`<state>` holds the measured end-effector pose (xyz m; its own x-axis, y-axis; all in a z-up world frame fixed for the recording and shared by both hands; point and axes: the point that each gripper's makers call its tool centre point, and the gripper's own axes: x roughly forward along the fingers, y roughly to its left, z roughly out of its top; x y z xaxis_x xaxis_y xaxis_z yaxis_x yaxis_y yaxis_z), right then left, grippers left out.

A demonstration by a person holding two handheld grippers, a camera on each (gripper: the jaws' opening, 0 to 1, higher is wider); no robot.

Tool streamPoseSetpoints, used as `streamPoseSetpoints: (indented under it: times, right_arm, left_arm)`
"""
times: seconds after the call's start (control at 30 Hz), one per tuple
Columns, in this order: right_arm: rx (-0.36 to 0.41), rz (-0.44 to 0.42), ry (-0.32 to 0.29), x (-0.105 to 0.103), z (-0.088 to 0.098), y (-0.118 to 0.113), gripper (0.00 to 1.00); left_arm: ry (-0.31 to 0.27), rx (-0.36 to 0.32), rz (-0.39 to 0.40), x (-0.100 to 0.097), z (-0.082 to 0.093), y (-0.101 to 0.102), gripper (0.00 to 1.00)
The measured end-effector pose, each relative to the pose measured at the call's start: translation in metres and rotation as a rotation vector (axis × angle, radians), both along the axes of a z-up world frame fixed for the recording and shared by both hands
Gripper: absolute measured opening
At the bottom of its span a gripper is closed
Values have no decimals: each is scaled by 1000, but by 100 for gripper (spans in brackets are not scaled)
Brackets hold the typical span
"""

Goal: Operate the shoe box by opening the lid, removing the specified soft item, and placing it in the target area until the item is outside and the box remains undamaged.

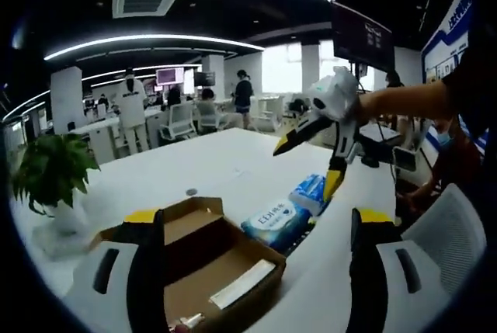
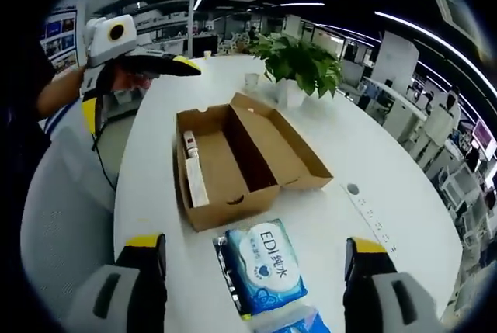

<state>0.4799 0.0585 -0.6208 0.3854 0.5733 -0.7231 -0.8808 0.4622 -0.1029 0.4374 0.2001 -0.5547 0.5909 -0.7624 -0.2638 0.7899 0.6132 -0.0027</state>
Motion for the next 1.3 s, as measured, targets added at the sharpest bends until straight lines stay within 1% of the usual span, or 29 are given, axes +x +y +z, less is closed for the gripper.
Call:
streamPoseSetpoints:
  times: [0.03, 0.17, 0.27, 0.33, 0.37, 0.4, 0.5, 0.6, 0.73, 0.8, 0.83, 0.87, 0.9, 0.93, 1.07, 1.13, 1.2, 1.3]
  right_arm:
    - [1, 13, -3, 0, 0, 5, 95]
    - [17, 63, -16, -1, 3, 24, 87]
    - [20, 87, -7, -1, -1, 34, 83]
    - [15, 95, -4, 0, -5, 40, 82]
    - [14, 105, -13, 1, -6, 43, 80]
    - [21, 115, -12, 1, -7, 48, 78]
    - [39, 131, -3, 1, -10, 60, 76]
    - [42, 159, -5, 1, -17, 72, 74]
    - [39, 203, -7, 0, -25, 87, 67]
    - [41, 220, -10, 1, -29, 95, 64]
    - [41, 225, -10, 1, -31, 97, 64]
    - [38, 236, -13, 2, -34, 101, 64]
    - [36, 239, -9, 2, -36, 103, 64]
    - [25, 244, -2, 2, -40, 105, 64]
    - [-5, 270, -12, 7, -54, 111, 63]
    - [-12, 275, -4, 10, -60, 114, 63]
    - [-31, 293, -7, 10, -67, 117, 62]
    - [-43, 296, 6, 12, -77, 121, 60]
  left_arm:
    - [2, 1, 7, -4, -2, 5, 99]
    - [-1, 3, 34, -14, -6, 25, 99]
    - [13, -6, 62, -19, -10, 38, 99]
    - [9, 0, 65, -25, -12, 46, 99]
    - [11, 4, 68, -26, -13, 49, 99]
    - [20, 12, 70, -30, -15, 53, 99]
    - [15, 9, 72, -39, -16, 61, 99]
    - [5, 5, 66, -48, -19, 66, 99]
    - [2, 10, 78, -59, -25, 74, 99]
    - [5, 10, 91, -64, -29, 77, 99]
    - [1, 11, 95, -66, -30, 78, 99]
    - [-20, 25, 105, -69, -32, 81, 99]
    - [-24, 38, 109, -71, -34, 82, 99]
    - [-17, 49, 109, -75, -39, 82, 99]
    - [6, 67, 122, -87, -54, 84, 99]
    - [18, 58, 137, -92, -59, 84, 99]
    - [15, 41, 148, -98, -62, 83, 99]
    - [27, 58, 159, -106, -71, 82, 99]
